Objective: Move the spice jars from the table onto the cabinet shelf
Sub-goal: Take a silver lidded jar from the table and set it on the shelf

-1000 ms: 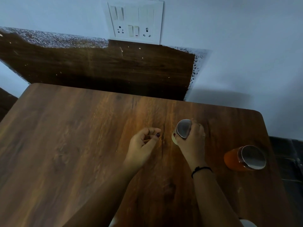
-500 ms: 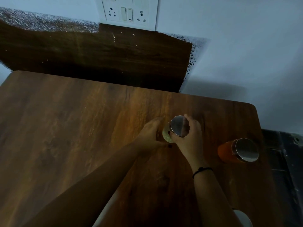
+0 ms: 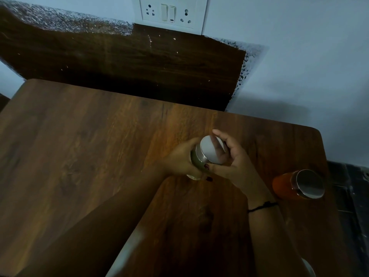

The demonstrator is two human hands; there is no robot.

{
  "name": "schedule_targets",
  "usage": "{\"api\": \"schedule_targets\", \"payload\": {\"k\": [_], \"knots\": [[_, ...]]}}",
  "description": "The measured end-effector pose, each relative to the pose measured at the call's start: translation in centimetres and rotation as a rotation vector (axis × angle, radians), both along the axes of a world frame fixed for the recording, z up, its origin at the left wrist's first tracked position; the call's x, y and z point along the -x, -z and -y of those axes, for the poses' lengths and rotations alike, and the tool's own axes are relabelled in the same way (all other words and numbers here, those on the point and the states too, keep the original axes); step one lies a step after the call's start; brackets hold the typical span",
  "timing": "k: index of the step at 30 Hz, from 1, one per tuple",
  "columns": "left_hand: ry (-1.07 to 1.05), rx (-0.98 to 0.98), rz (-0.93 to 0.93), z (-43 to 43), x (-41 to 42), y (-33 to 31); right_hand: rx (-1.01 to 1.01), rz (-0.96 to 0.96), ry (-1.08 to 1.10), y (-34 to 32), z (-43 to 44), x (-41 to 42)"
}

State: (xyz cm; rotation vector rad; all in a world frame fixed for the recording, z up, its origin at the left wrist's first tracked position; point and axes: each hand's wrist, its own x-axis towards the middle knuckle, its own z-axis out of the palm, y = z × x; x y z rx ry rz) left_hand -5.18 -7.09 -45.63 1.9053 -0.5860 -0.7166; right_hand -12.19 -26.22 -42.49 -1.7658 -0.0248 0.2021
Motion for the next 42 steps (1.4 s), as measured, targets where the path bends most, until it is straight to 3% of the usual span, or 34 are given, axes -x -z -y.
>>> {"api": "schedule_targets", "payload": {"k": [8,12,23,30,34,39,42], "knots": [[-0.398,0.168,0.071,-0.7,1.8,-2.9,-0.239,0.016,0.202,-0.2,-2.8,0.0],[-0.556,0.281,-0.048,-1.4,1.7,-5.2,-0.338,0.038,0.294,-1.4,-4.1,0.3],[-0.459,0.581,-0.289,-5.3,2.1,-10.4,-0.406,0.090,0.387,-4.7,-6.4,1.6],[-0.346,0.770,-0.450,-7.1,3.0,-12.5,-0.574,-0.034,0.325,-6.7,-9.6,2.3],[-0.348,0.844,-0.438,-7.4,3.6,-13.1,-0.652,-0.103,0.269,-7.5,-11.8,2.6],[-0.270,0.831,-0.438,-7.6,4.2,-13.1,-0.914,-0.088,0.093,-8.6,-13.3,2.9],[-0.240,0.802,-0.442,-7.7,4.3,-13.3,-0.882,-0.044,0.158,-8.4,-13.7,2.9]]}}
